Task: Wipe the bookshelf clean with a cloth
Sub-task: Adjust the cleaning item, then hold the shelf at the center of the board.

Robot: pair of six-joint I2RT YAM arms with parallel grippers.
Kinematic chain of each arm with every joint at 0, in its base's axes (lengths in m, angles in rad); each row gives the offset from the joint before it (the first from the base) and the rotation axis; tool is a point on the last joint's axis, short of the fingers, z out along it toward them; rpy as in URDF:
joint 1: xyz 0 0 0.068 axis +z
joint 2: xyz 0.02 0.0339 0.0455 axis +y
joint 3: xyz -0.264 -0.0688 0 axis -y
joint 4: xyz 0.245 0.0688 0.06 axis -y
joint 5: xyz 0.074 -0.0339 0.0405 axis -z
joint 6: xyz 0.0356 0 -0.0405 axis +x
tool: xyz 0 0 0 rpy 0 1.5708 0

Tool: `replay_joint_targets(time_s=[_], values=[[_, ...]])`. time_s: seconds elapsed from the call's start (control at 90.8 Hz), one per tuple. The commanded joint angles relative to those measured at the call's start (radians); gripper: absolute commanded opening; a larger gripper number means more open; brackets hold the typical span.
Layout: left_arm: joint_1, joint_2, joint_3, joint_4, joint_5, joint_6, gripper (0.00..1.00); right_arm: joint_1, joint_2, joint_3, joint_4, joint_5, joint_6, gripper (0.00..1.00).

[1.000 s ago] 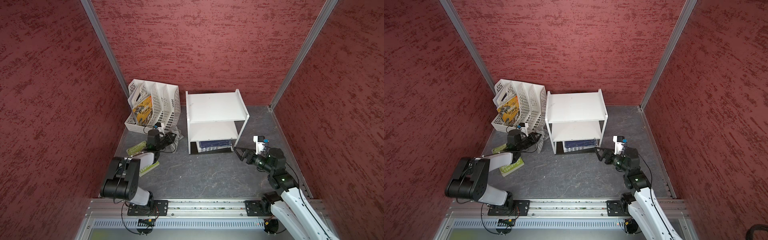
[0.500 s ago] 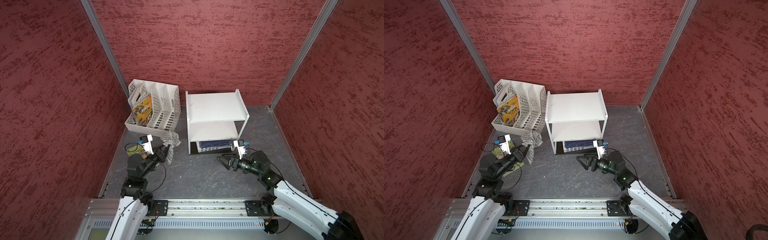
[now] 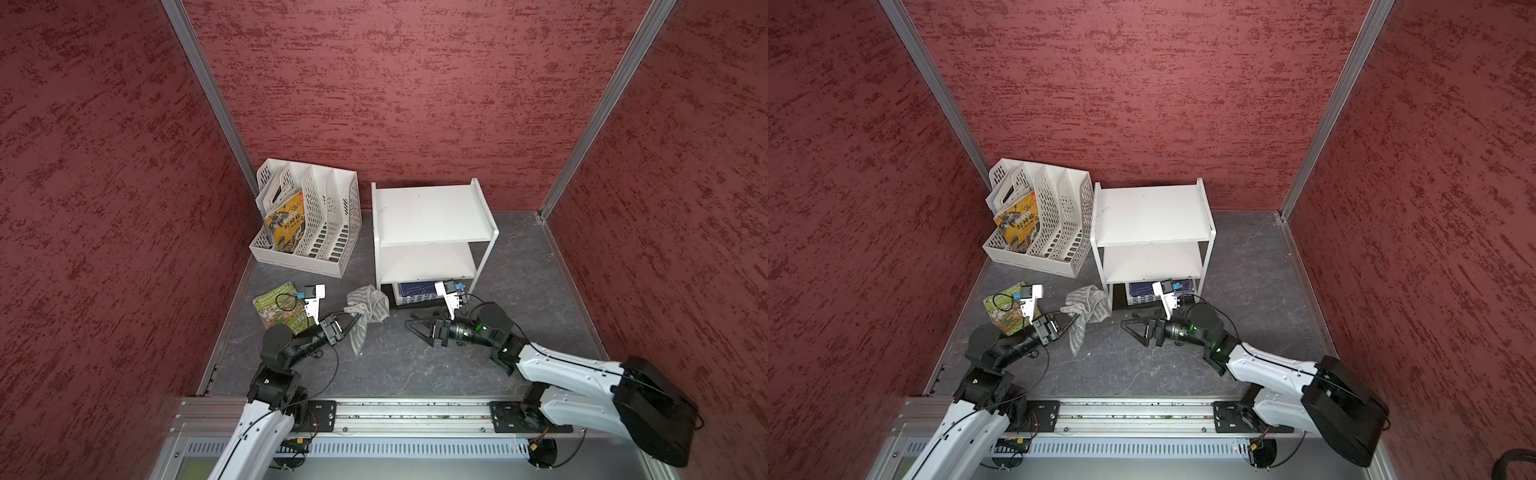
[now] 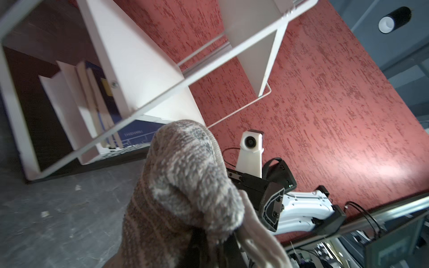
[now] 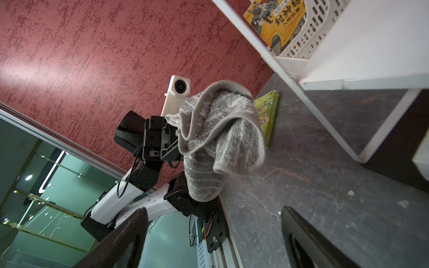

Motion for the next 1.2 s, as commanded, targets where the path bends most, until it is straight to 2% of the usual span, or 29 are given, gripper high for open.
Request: replay_joint_targets(time_s=[0.0, 0.154, 0.342, 0.452, 0.584, 0.738, 0.815, 0.882, 0.981, 1.091, 1.19], values=[[-0.094, 0.075, 0.017, 0.248, -0.006, -0.048, 0.08, 0.017, 0.041, 0.043, 0.173, 0.007, 0.033, 0.93], [-0.191, 0.125, 0.050, 0.263, -0.065, -0.003, 0.09, 0.035, 0.070, 0.087, 0.180, 0.001, 0.030, 0.93], [-0.243, 0.155, 0.062, 0.309, -0.089, 0.004, 0.09, 0.046, 0.118, 0.123, 0.163, 0.006, 0.039, 0.91], [-0.264, 0.187, 0.072, 0.321, -0.094, 0.013, 0.09, 0.052, 0.156, 0.147, 0.181, -0.020, 0.047, 0.84], [-0.269, 0.235, 0.074, 0.358, -0.094, 0.017, 0.09, 0.055, 0.171, 0.158, 0.217, -0.035, 0.059, 0.68], [-0.265, 0.239, 0.092, 0.291, -0.117, 0.064, 0.13, 0.054, 0.110, 0.129, 0.171, 0.018, 0.019, 0.30], [-0.251, 0.219, 0.107, 0.193, -0.139, 0.102, 0.17, 0.055, 0.037, 0.116, 0.059, 0.080, -0.040, 0.13], [-0.230, 0.203, 0.112, 0.156, -0.138, 0.117, 0.27, 0.055, -0.030, 0.123, -0.065, 0.134, -0.101, 0.00], [-0.167, 0.185, 0.134, 0.075, -0.121, 0.143, 0.45, 0.055, -0.096, 0.154, -0.250, 0.208, -0.187, 0.00], [-0.073, 0.152, 0.211, -0.153, -0.141, 0.248, 0.56, 0.059, -0.137, 0.200, -0.448, 0.331, -0.292, 0.00], [0.009, 0.148, 0.306, -0.316, -0.180, 0.354, 0.63, 0.086, -0.132, 0.257, -0.594, 0.507, -0.403, 0.00]])
